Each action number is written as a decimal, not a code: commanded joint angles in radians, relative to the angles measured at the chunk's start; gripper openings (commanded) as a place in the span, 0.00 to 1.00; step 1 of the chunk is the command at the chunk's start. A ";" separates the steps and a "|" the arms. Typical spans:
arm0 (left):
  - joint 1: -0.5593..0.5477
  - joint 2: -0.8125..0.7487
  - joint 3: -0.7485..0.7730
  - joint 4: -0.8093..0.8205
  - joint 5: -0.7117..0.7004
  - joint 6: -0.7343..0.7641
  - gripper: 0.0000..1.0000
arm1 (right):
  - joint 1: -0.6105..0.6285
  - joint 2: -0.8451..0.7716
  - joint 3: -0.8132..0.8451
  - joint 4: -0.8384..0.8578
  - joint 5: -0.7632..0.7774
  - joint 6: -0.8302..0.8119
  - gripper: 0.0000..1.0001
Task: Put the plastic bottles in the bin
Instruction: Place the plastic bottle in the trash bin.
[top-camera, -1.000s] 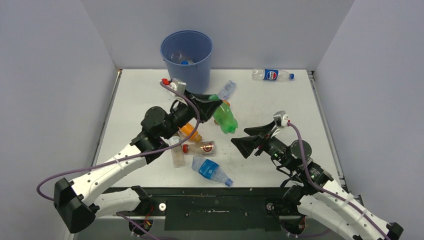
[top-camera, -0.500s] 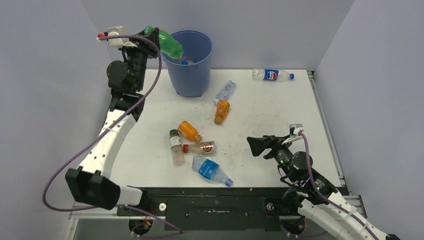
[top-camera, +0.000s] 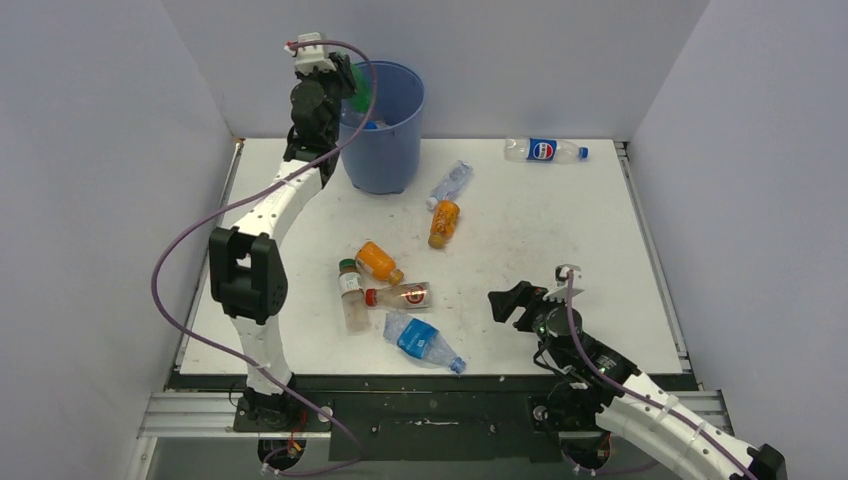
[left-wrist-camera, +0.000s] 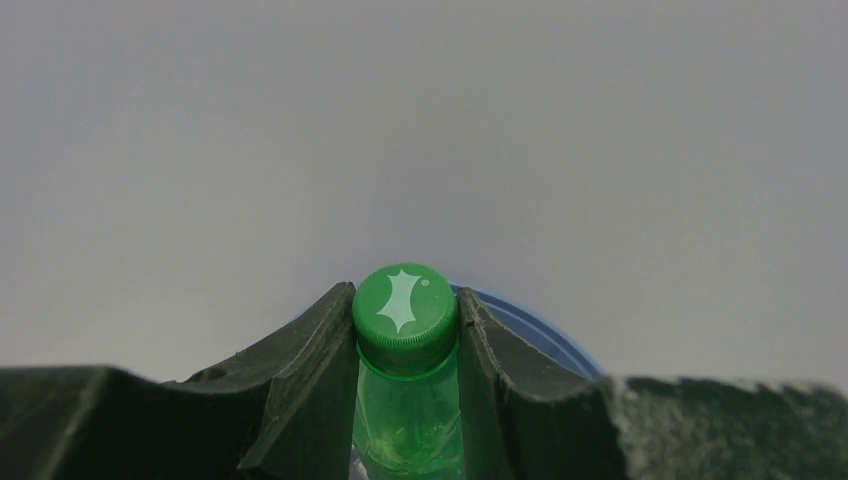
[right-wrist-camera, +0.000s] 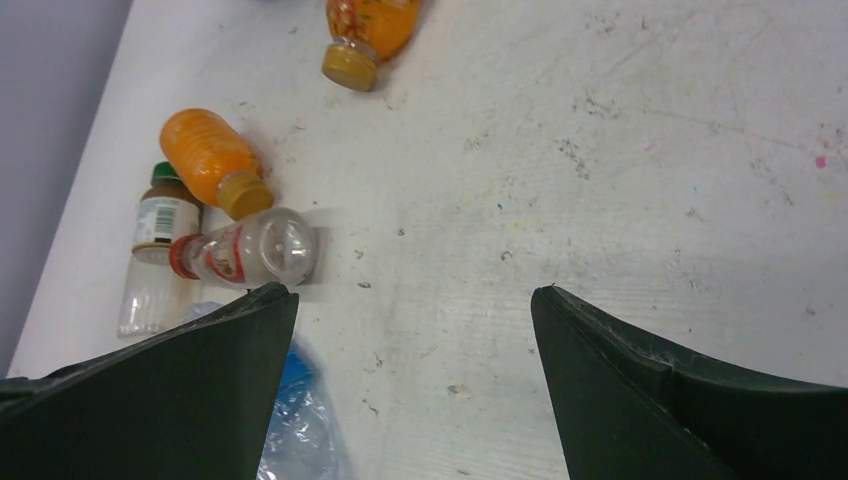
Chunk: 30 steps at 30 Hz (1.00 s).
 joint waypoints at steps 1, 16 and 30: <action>-0.032 0.079 0.186 -0.027 -0.116 0.180 0.00 | 0.003 0.039 -0.042 0.092 0.005 0.058 0.90; -0.043 0.329 0.414 -0.469 -0.127 0.045 0.00 | 0.002 0.030 -0.027 0.022 0.035 0.047 0.90; -0.035 0.395 0.459 -0.565 -0.009 -0.087 0.00 | 0.000 -0.014 0.016 -0.086 0.031 0.067 0.90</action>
